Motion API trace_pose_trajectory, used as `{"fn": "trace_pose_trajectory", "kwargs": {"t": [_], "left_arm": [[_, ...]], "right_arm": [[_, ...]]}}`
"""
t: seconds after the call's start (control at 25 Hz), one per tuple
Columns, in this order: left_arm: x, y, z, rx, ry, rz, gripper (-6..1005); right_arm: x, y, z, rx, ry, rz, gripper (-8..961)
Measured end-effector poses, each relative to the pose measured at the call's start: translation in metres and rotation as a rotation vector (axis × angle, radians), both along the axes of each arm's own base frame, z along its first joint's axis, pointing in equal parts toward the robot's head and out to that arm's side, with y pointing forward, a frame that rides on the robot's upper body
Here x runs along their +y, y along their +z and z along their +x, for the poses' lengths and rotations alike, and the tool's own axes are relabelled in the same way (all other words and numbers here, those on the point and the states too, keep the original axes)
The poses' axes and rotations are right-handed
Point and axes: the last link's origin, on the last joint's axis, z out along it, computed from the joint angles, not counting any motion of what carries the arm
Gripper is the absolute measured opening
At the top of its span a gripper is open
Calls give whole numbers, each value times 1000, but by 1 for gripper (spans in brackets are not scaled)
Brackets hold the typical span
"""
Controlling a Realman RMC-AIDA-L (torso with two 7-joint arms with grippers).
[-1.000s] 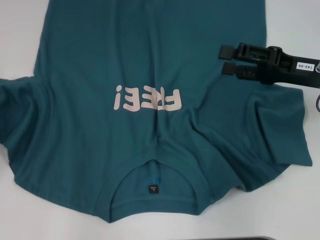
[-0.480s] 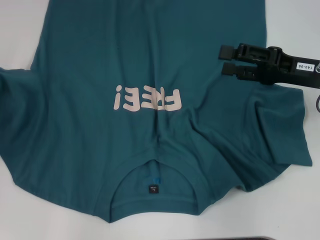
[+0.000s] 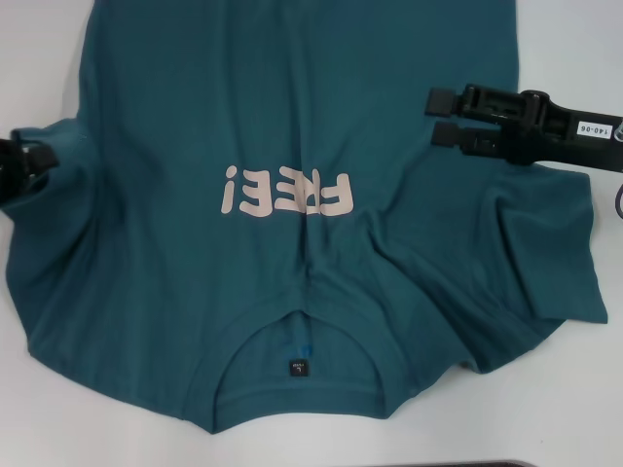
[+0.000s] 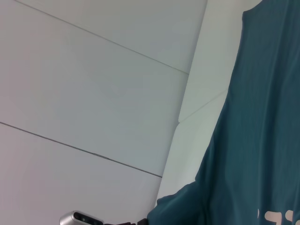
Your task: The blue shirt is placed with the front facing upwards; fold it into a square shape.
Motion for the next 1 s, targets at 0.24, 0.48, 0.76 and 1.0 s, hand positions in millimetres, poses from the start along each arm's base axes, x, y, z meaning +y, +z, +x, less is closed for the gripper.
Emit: {"fn": "trace_pose_trajectory", "kwargs": {"t": [0.24,0.48,0.76,1.0], "left_arm": [[0,-11,12,-56,-16,-32,16],[-2,-23,15,-86,-3,-22,15],[-1,-25,12,-84,20,-11,16],[-3,-34,13,-115,34,-28,15]], "right_arm": [[-2,0,2,0,-5,-2,874],[-2,0,3,0,-11,0,873],[-3,0,3,-1,-13,-1,873],[-3,-1,5,-6,-17,-1,873]]}}
